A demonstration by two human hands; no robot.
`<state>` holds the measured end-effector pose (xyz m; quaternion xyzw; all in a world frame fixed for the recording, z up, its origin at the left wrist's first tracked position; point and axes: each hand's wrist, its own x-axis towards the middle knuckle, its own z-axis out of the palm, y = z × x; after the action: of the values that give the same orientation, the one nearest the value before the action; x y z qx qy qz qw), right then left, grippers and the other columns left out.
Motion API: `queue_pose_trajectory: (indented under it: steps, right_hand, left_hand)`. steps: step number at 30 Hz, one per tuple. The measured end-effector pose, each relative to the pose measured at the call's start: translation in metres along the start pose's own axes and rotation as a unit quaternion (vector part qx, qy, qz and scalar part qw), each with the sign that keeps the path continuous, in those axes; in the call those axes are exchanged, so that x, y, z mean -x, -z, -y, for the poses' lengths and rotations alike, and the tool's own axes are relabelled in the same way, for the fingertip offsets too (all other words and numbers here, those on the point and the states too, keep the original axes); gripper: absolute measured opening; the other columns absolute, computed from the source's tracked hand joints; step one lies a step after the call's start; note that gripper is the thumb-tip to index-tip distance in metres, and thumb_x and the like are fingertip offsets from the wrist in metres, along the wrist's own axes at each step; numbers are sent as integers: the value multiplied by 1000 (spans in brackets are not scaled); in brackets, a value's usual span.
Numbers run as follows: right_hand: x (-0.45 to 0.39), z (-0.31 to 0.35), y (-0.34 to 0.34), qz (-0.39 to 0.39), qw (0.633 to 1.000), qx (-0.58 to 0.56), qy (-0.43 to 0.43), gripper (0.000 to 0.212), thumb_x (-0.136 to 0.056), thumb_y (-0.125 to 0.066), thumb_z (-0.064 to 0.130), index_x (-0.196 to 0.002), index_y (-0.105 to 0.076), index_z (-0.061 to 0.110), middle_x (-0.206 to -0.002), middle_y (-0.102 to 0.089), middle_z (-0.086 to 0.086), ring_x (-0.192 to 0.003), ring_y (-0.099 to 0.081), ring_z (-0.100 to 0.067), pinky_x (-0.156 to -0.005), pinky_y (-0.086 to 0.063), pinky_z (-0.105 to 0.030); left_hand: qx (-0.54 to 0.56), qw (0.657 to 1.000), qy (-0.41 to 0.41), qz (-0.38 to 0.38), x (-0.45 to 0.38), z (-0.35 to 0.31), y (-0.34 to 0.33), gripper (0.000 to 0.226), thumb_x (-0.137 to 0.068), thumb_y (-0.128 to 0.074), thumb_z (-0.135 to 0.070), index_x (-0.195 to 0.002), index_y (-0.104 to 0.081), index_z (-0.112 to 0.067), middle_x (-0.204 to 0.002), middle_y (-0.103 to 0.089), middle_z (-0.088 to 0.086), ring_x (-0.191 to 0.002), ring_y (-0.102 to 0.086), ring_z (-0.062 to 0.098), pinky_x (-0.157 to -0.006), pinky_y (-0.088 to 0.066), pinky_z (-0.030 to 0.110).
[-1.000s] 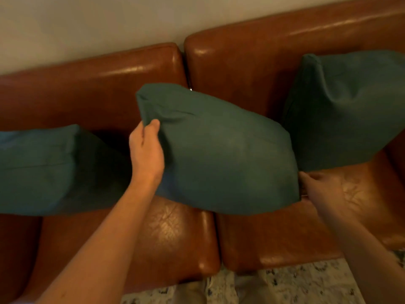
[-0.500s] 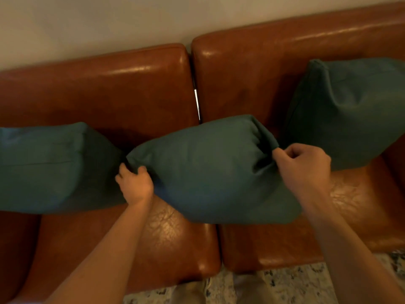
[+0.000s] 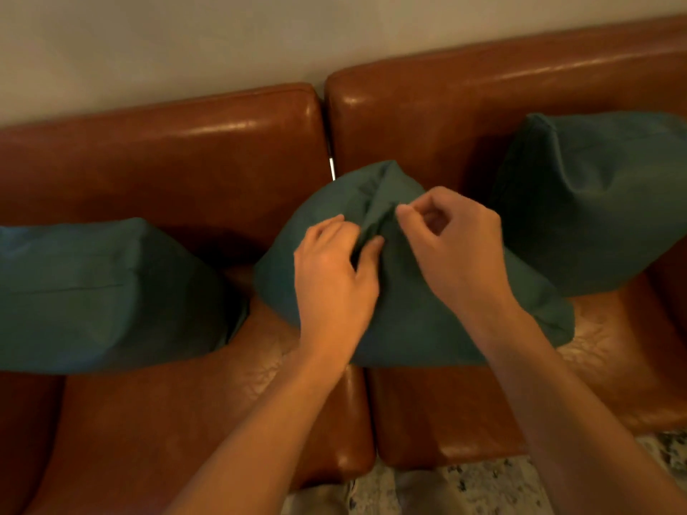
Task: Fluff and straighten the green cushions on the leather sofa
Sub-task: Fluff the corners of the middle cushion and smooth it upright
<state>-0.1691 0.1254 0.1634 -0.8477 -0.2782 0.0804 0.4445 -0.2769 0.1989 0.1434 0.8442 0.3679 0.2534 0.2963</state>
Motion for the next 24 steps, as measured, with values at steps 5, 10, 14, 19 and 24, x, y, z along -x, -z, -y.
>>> queue_pose_trajectory:
  steps: [5,10,14,19,24]
  right_hand:
    - [27,-73,44,-53,978,133,-150,37,-90,-60,43,-119,-63,20,-126,-54,-5,-120,-48,-26,-104,-39,-45]
    - [6,-80,32,-2,983,147,-106,15,-91,-63,24,-98,-72,13,-103,-59,0,-114,-49,-32,-95,-38,-33]
    - [-29,-65,17,-11,988,135,-76,13,-91,-64,21,-91,-74,13,-98,-66,-2,-103,-57,-30,-97,-44,-41]
    - [-51,-46,4,-56,992,110,-7,12,-89,-66,25,-90,-75,18,-94,-64,8,-95,-59,-15,-87,-44,-26]
    - [-46,-57,-3,-26,992,114,-45,14,-90,-64,23,-97,-73,15,-103,-61,3,-104,-58,-17,-89,-39,-21]
  left_hand:
    - [156,968,186,-69,-11,20,3,30,-91,-63,-30,-98,-66,-1,-103,-68,18,-102,-62,30,-94,-47,44]
    - [296,915,248,-118,-8,34,-2,30,-91,-64,-26,-74,-54,-3,-72,-55,1,-71,-50,8,-69,-45,36]
    - [374,868,298,-132,0,50,-5,19,-90,-65,-22,-72,-61,-17,-75,-63,-6,-76,-56,7,-72,-47,25]
    - [412,837,333,-138,21,78,-6,14,-89,-65,-21,-78,-63,-13,-82,-64,1,-85,-57,15,-81,-47,34]
    - [319,891,314,-77,26,98,-8,13,-91,-65,-18,-87,-67,-6,-86,-70,2,-83,-62,13,-81,-49,41]
